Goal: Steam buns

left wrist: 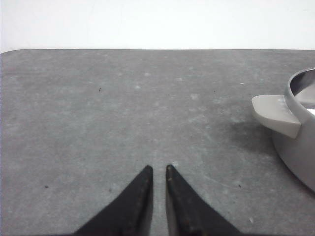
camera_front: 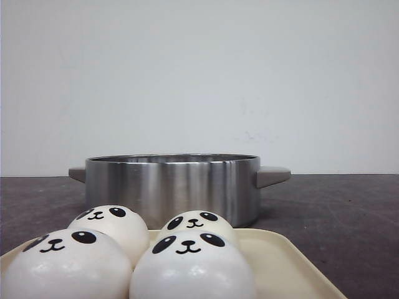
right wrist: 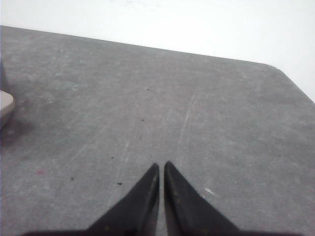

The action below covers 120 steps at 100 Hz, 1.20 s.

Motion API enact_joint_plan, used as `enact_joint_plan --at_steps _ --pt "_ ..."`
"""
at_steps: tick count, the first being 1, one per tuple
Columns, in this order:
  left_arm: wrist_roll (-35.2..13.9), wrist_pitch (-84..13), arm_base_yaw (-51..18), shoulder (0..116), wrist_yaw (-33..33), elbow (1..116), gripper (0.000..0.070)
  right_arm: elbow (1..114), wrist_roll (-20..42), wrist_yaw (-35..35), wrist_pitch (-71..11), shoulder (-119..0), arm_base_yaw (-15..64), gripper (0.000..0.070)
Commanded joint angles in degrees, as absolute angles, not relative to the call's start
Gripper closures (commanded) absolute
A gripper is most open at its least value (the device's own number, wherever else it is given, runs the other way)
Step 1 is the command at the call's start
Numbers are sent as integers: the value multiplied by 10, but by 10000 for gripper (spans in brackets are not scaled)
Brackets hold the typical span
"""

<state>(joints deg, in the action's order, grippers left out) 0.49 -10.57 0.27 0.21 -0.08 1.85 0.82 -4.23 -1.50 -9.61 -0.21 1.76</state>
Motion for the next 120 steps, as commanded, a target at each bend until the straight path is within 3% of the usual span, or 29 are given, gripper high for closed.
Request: enact_joint_plan --at_steps 1,23,44,54,66,75,87,99,120 --pt "4 -108 4 2 0 8 700 7 -36 -15 -89 -2 17 689" --pt "3 -107 4 2 0 8 700 7 -28 -16 -78 -2 17 689" --pt "-30 -106 4 2 11 8 700 7 58 -43 0 -2 17 689" --pt "-90 -107 4 2 13 12 700 8 121 -71 45 -2 17 689" --pt "-208 -107 4 2 26 30 700 12 216 -87 80 -2 17 692" --pt "-229 -107 4 3 72 65 697 39 263 -140 52 -2 17 695" --pt "-182 -128 2 32 124 133 696 113 247 -192 -50 -11 17 696" --pt "-181 -156 -8 94 125 217 696 216 173 -195 -156 -43 17 696" --pt "-165 -182 -32 239 132 388 696 398 93 -196 -249 -134 17 695"
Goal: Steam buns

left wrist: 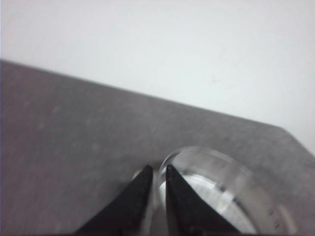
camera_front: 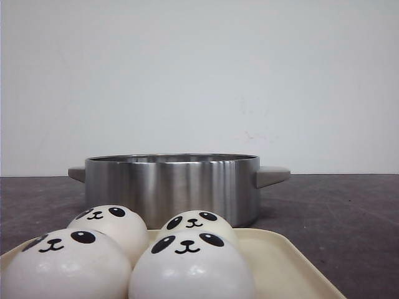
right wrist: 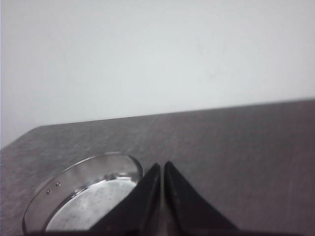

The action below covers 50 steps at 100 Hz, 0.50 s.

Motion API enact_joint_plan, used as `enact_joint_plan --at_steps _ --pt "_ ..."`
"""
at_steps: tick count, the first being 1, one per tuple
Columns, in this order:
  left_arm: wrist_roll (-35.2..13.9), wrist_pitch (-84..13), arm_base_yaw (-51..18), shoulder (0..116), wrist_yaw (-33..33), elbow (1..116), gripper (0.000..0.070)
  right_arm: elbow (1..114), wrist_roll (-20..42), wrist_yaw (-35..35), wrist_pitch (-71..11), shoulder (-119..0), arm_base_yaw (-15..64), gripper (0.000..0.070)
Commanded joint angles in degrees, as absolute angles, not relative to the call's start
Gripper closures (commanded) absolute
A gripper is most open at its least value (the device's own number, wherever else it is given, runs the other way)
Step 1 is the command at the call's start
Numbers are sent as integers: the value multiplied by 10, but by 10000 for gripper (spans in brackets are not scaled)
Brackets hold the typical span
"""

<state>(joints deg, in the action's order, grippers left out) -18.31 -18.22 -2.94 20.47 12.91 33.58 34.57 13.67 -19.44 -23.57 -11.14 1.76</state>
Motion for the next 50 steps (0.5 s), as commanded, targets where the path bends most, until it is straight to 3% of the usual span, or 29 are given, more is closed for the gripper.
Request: enact_joint_plan --at_steps 1,11,14,17,24,25,28,32,38,50 --pt "-165 -185 -32 246 132 397 696 406 91 -196 -252 -139 17 696" --pt "-170 -210 -34 308 151 471 665 463 79 -209 -276 -175 17 693" --pt "-173 -216 -34 321 161 488 598 473 78 -216 -279 -182 17 681" --pt "-176 -222 -34 333 171 504 493 482 78 -224 -280 -189 17 625" --pt "-187 -236 -34 352 188 529 201 495 80 -237 -280 -198 17 333" --pt "-189 -238 -34 354 190 531 170 496 81 -240 -280 -198 17 268" --pt "-195 -244 -34 359 196 537 111 498 85 -242 -279 -199 17 160" --pt "-203 -249 -34 363 203 541 98 498 89 -243 -279 -201 17 73" --pt "-214 -258 -34 363 219 541 99 498 90 -249 -279 -201 17 9" --pt "-212 -286 -46 362 229 540 99 498 91 -263 -255 -206 17 0"
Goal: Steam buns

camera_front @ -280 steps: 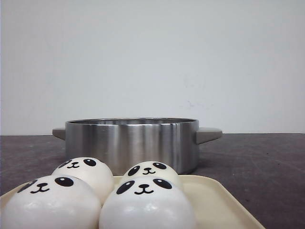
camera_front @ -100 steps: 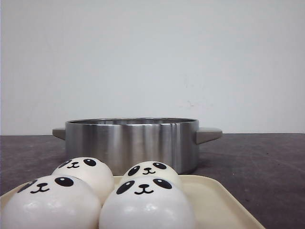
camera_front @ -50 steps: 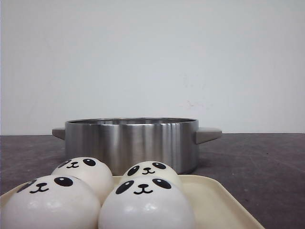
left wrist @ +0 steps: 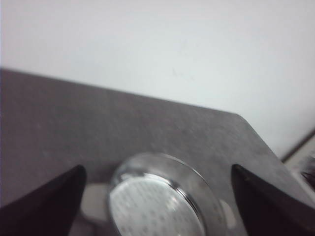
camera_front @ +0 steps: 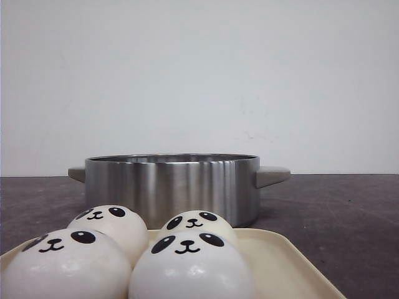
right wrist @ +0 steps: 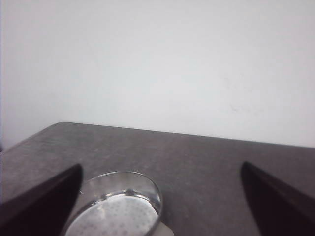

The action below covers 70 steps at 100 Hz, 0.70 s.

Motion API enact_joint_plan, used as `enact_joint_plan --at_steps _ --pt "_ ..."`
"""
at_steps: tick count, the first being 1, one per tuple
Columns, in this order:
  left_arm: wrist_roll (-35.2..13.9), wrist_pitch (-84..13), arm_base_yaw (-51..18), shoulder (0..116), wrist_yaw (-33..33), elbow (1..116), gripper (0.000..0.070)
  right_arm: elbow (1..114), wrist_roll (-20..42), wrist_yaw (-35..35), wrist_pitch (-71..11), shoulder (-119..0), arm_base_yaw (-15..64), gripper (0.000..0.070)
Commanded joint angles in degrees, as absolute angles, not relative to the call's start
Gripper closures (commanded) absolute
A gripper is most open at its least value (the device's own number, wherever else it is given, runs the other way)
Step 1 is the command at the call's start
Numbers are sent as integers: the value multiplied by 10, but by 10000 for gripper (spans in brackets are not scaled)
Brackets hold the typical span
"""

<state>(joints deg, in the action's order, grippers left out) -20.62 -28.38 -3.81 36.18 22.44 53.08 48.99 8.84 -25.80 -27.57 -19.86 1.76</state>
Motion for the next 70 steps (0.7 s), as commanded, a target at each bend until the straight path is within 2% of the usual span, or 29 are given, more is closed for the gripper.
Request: enact_joint_plan --at_steps 1,16,34,46,58,70 --pt "-211 -288 -48 362 229 540 99 498 91 -263 -252 -207 17 0" --pt "-181 -310 -88 359 227 540 115 505 132 -280 -216 -249 18 0" --pt "-139 -338 -131 359 215 540 115 531 134 -294 -215 -346 57 0" --pt "-115 -352 -149 359 197 540 115 552 126 -235 -227 -410 129 0" --pt "-112 -351 -167 359 193 540 115 560 125 -158 -246 -472 234 0" --pt "-112 -354 -180 359 190 540 115 560 157 -76 -260 -533 354 0"
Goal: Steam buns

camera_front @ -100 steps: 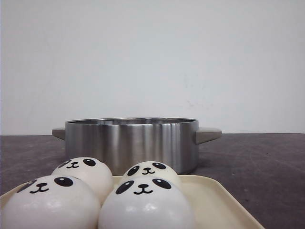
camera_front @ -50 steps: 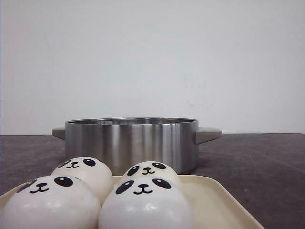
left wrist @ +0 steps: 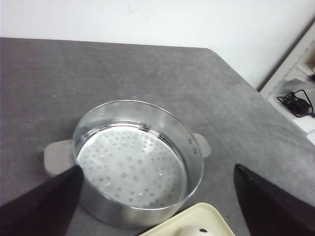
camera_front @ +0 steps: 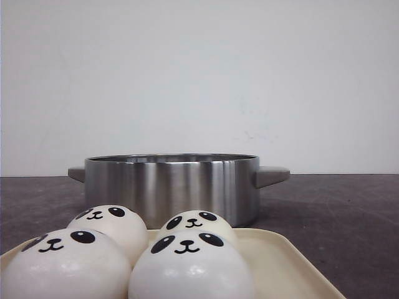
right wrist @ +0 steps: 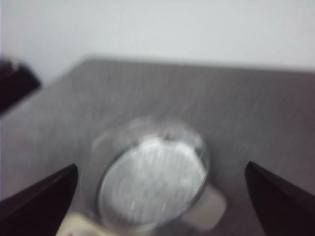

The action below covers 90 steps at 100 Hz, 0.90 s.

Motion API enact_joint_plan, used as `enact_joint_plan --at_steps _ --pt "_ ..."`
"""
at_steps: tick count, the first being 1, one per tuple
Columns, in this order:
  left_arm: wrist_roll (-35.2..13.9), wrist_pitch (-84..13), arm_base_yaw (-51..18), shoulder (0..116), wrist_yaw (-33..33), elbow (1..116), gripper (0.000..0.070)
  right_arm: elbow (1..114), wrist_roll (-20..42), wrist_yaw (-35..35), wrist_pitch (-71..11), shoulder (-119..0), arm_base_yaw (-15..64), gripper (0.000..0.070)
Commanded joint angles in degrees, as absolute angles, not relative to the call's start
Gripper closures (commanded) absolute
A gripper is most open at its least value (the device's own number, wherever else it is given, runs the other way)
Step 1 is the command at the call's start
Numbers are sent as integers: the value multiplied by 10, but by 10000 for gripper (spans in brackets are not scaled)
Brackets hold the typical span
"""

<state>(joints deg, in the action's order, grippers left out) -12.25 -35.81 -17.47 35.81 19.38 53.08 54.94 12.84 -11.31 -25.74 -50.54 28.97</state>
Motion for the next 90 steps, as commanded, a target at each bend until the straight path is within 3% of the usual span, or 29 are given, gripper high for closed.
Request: enact_joint_plan --at_steps 1,12,23,36,58,80,90 --pt "-112 -355 -181 359 190 540 115 560 163 -70 -262 -537 364 0" --pt "-111 -369 -192 359 189 540 115 561 248 -27 -286 -586 448 0" --pt "-109 -384 -206 359 175 540 115 564 326 -33 -316 -633 497 0" --pt "-94 -395 -223 359 161 540 115 572 369 -57 -351 -695 539 0" --pt "-90 -391 -246 360 150 540 115 589 386 -81 -398 -814 554 0" --pt "-90 -398 -260 360 150 540 115 607 374 -82 -390 -900 546 1" --pt "-90 -404 -264 360 150 540 115 609 371 -82 -379 -924 539 51"
